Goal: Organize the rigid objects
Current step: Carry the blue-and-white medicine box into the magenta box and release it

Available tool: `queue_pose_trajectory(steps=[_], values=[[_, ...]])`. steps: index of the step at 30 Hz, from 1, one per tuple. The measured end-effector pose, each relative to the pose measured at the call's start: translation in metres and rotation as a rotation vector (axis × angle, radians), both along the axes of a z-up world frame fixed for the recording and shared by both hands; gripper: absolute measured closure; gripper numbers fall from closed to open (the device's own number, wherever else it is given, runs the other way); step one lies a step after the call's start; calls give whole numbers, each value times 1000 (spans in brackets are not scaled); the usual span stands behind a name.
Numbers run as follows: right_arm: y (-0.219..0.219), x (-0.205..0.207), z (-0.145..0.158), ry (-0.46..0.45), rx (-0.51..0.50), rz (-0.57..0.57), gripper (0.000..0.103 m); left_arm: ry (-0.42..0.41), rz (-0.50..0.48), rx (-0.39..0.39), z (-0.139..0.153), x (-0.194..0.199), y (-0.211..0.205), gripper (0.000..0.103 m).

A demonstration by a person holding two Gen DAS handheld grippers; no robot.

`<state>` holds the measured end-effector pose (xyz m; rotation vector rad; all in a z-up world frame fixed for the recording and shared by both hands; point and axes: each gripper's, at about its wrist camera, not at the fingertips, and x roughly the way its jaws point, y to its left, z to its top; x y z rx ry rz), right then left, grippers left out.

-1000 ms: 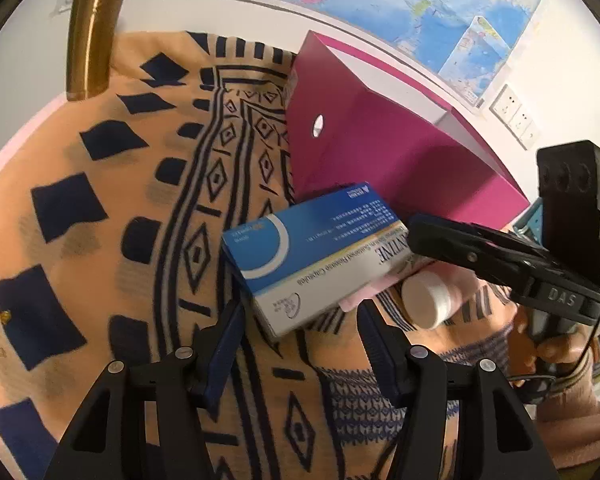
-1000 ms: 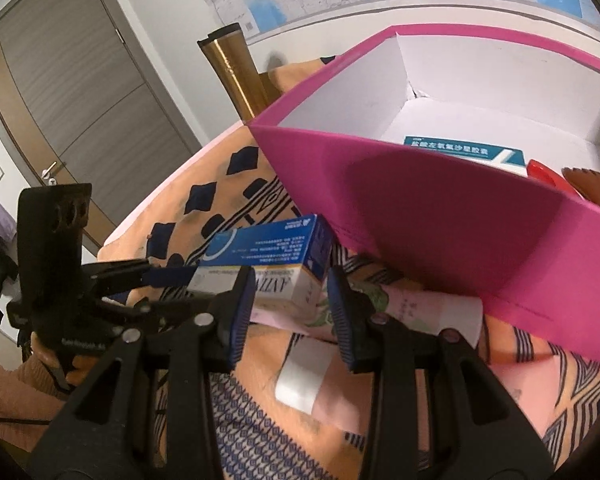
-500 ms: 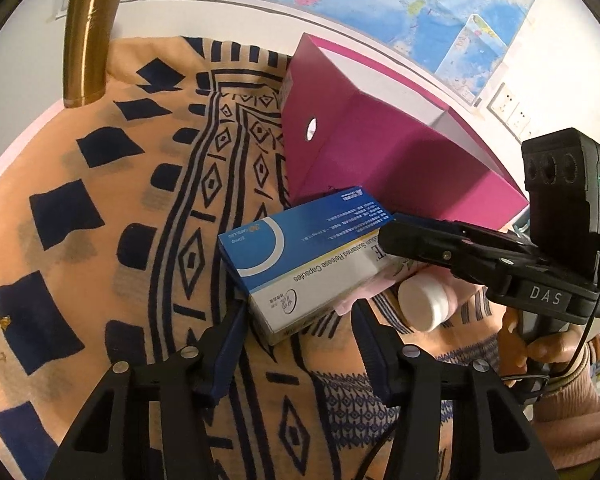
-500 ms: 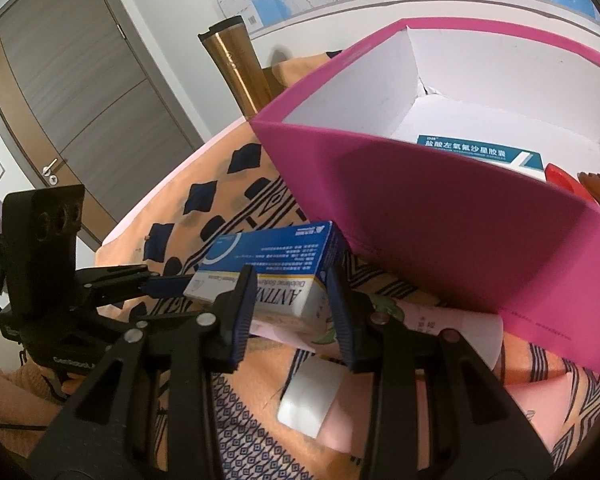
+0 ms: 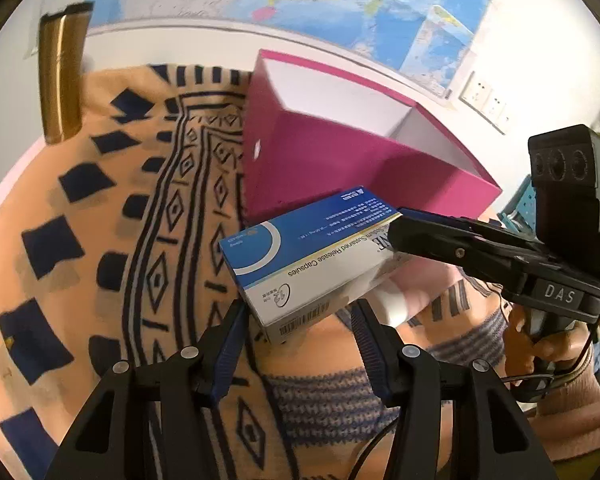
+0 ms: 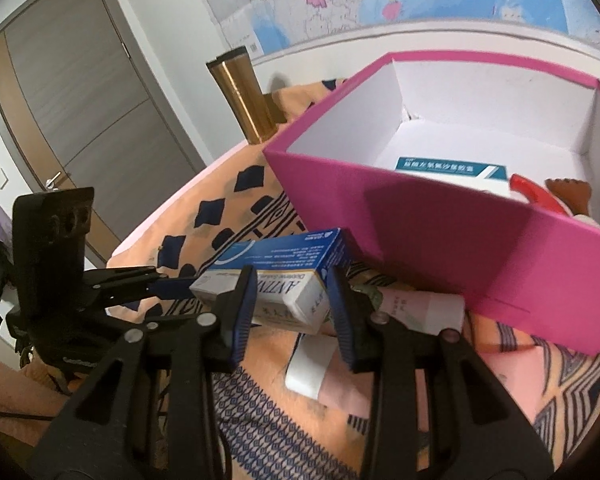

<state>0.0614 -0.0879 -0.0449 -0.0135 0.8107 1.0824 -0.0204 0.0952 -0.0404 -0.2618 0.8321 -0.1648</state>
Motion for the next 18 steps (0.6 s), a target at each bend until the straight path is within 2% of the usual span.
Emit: queue_pose_trajectory(steps=[18], values=[[-50,-15,49,-116,100,-71,64,-116,-97,71,46,16,-35,50]])
